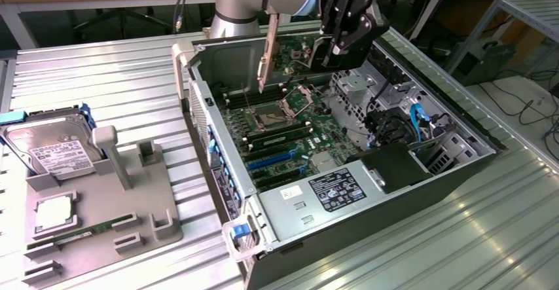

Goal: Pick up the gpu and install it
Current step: 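Insert the gpu into the slot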

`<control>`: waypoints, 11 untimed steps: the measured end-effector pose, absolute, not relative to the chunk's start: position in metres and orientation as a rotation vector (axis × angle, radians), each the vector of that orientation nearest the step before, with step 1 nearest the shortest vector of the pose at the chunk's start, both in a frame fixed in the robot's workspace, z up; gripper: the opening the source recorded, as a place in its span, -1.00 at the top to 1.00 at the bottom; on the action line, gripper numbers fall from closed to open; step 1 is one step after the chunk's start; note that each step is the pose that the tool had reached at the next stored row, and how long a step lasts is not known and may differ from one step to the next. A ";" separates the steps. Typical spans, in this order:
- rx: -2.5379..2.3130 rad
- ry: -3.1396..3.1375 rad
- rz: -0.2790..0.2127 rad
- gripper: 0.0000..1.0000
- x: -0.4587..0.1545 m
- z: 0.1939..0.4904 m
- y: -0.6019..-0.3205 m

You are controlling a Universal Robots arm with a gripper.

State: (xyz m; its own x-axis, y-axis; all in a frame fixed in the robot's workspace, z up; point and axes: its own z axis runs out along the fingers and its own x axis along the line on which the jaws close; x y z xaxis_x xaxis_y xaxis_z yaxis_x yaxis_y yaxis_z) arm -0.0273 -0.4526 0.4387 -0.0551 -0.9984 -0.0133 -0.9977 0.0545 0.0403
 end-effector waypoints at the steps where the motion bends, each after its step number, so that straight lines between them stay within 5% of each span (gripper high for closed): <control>1: 2.147 -2.268 -0.060 0.45 -0.027 0.439 -0.453; 11: 2.151 -2.261 -0.063 0.45 -0.060 0.402 -0.453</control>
